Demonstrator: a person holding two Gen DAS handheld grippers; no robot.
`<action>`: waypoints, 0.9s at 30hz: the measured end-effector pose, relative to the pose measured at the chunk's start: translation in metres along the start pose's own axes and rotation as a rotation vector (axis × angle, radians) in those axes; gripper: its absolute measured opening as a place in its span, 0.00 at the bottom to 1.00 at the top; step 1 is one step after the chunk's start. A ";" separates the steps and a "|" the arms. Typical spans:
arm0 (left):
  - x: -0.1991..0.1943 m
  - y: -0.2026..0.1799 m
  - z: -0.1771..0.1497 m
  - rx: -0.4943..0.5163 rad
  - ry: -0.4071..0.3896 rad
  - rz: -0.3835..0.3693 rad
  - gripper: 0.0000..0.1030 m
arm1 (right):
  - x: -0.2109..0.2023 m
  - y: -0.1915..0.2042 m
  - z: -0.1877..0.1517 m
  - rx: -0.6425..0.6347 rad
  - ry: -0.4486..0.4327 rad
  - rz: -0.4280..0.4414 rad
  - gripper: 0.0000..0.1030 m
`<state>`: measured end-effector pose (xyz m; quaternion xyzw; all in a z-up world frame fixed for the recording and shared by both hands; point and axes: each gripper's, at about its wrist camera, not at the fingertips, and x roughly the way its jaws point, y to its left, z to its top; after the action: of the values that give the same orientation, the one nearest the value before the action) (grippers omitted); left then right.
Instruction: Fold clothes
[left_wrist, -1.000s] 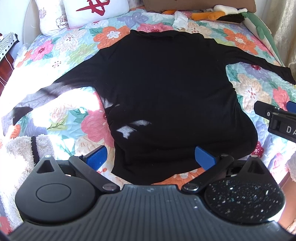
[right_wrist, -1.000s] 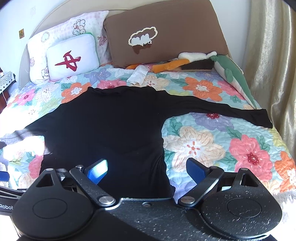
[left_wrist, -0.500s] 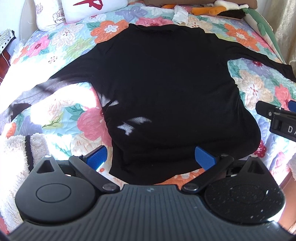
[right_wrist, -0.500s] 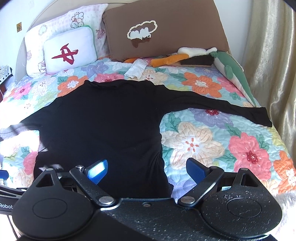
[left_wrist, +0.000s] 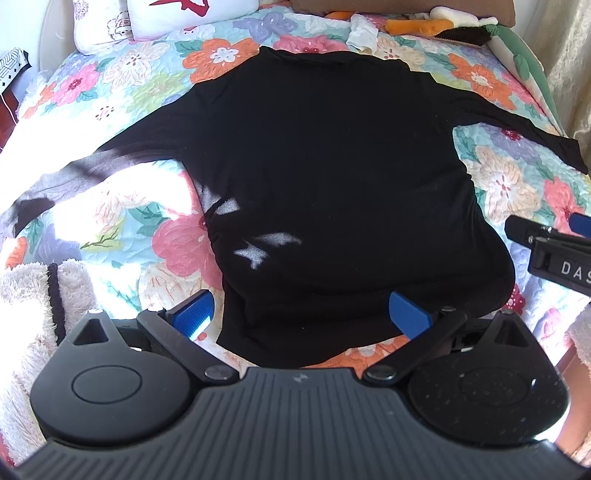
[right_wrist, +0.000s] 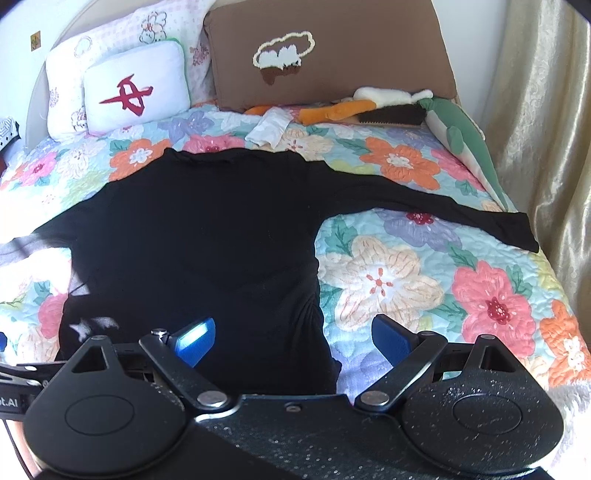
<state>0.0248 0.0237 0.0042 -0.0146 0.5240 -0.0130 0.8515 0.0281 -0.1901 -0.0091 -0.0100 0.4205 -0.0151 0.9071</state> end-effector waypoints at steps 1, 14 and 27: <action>-0.001 0.003 0.001 -0.007 -0.002 -0.006 1.00 | -0.001 -0.001 0.001 0.008 0.020 -0.002 0.91; -0.064 0.128 0.028 -0.312 -0.247 -0.090 0.95 | -0.051 0.079 0.086 -0.080 -0.094 0.385 0.91; -0.046 0.358 -0.006 -0.849 -0.299 0.129 0.66 | -0.009 0.275 0.117 -0.403 -0.086 0.756 0.16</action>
<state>0.0012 0.3835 0.0293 -0.3313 0.3539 0.2584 0.8356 0.1168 0.0861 0.0651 -0.0326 0.3507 0.4011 0.8456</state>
